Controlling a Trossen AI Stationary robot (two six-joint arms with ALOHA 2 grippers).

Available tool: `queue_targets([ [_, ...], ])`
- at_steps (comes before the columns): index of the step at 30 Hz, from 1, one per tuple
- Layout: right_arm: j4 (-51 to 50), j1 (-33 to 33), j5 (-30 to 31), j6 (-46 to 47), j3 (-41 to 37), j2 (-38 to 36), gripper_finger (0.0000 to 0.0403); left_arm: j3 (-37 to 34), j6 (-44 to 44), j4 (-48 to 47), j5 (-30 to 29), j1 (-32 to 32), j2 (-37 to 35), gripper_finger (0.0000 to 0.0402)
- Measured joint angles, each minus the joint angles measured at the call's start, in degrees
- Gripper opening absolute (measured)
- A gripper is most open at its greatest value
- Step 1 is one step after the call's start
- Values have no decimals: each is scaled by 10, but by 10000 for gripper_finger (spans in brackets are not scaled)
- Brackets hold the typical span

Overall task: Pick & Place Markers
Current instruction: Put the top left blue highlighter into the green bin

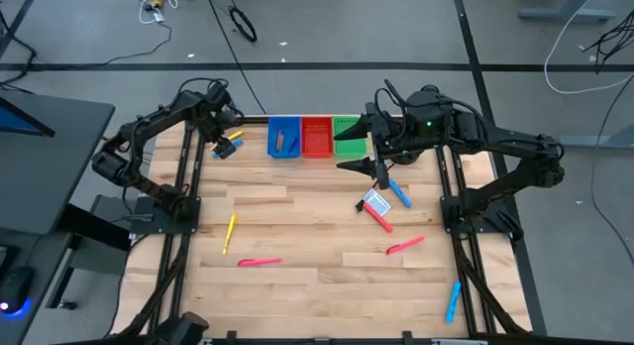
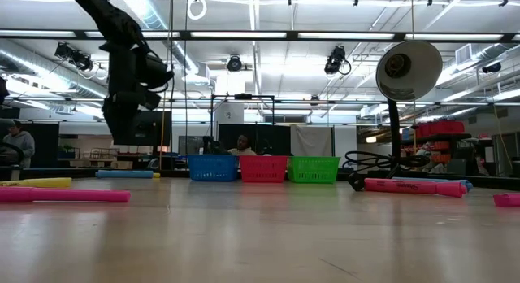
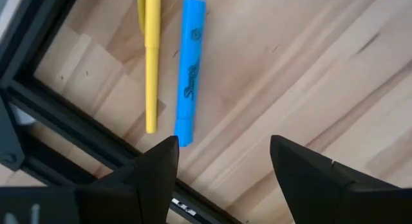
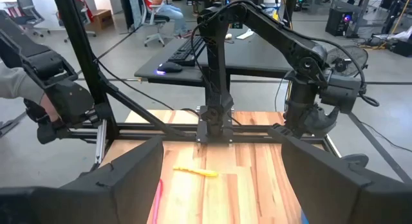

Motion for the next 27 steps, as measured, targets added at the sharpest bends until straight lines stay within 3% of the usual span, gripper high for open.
queue_targets([
  [8,-2,-11,0,3,0,0,317,-22,-6,54,17,13,6,252],
  [19,-2,-19,0,4,0,0,317,11,-29,74,-24,-7,99,252],
  [27,-22,-19,0,5,0,0,317,17,-17,93,-2,11,133,252],
])
